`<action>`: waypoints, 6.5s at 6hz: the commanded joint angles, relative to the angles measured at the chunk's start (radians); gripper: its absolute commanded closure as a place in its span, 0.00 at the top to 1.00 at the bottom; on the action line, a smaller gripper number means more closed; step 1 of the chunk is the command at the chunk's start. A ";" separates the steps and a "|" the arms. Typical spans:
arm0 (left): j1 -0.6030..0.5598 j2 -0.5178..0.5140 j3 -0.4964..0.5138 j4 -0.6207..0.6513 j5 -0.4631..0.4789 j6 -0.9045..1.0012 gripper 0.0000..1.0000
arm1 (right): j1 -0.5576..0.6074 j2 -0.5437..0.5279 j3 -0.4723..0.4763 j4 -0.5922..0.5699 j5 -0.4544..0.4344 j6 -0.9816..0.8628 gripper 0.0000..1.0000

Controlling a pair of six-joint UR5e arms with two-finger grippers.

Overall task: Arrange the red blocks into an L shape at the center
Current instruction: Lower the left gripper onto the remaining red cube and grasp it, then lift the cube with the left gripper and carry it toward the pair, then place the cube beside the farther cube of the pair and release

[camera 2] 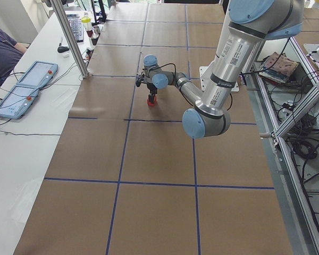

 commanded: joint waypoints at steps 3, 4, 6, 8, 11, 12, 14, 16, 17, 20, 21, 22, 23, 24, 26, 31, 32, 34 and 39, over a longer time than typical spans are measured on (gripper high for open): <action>0.003 -0.027 0.036 -0.001 0.000 0.003 0.72 | 0.000 0.001 0.001 0.000 0.000 0.000 1.00; -0.001 -0.035 0.037 0.002 0.000 -0.005 0.72 | 0.000 0.001 0.003 0.000 0.000 0.000 1.00; -0.009 -0.049 0.042 0.009 0.000 -0.022 0.72 | 0.000 0.001 0.001 0.000 0.000 0.000 1.00; -0.009 -0.075 0.082 0.002 0.000 -0.042 0.72 | 0.000 0.001 0.001 0.000 0.000 0.000 1.00; -0.027 -0.082 0.083 0.003 0.000 -0.045 0.31 | 0.000 0.001 0.001 0.000 0.000 0.000 1.00; -0.044 -0.122 0.082 0.015 -0.002 -0.061 0.17 | 0.000 0.001 0.003 0.000 0.000 0.000 1.00; -0.043 -0.149 0.051 0.037 0.002 -0.326 0.16 | 0.000 0.001 0.001 0.002 0.000 0.000 1.00; -0.033 -0.151 0.016 0.038 0.005 -0.711 0.17 | 0.000 0.001 0.001 0.003 0.000 0.000 1.00; -0.032 -0.159 0.014 0.038 0.027 -0.905 0.17 | 0.000 0.001 0.003 0.003 0.003 0.000 1.00; -0.007 -0.234 0.075 0.043 0.064 -1.594 0.20 | 0.000 0.000 0.003 0.005 0.003 0.000 1.00; -0.001 -0.301 0.156 0.043 0.071 -1.713 0.20 | 0.000 0.000 0.003 0.005 0.003 0.000 1.00; 0.044 -0.317 0.186 0.043 0.127 -1.720 0.21 | 0.000 0.000 0.003 0.005 0.003 0.000 1.00; 0.065 -0.320 0.197 0.032 0.147 -1.717 0.26 | 0.000 0.000 0.001 0.005 0.003 -0.001 1.00; 0.078 -0.320 0.197 0.029 0.147 -1.715 0.29 | 0.000 0.000 0.001 0.005 0.002 0.000 1.00; 0.102 -0.320 0.197 0.029 0.149 -1.715 0.34 | 0.000 0.000 0.000 0.005 0.002 -0.002 1.00; 0.094 -0.323 0.201 0.023 0.150 -1.718 0.47 | 0.000 0.000 0.000 0.005 -0.001 -0.002 1.00; 0.094 -0.323 0.205 0.023 0.150 -1.726 0.49 | 0.000 0.001 0.000 0.005 -0.001 0.000 1.00; 0.094 -0.328 0.226 0.008 0.150 -1.732 0.54 | 0.000 0.001 0.000 0.005 -0.001 -0.002 1.00; 0.094 -0.330 0.238 -0.018 0.150 -1.729 0.64 | 0.000 0.001 0.001 0.006 -0.001 0.000 1.00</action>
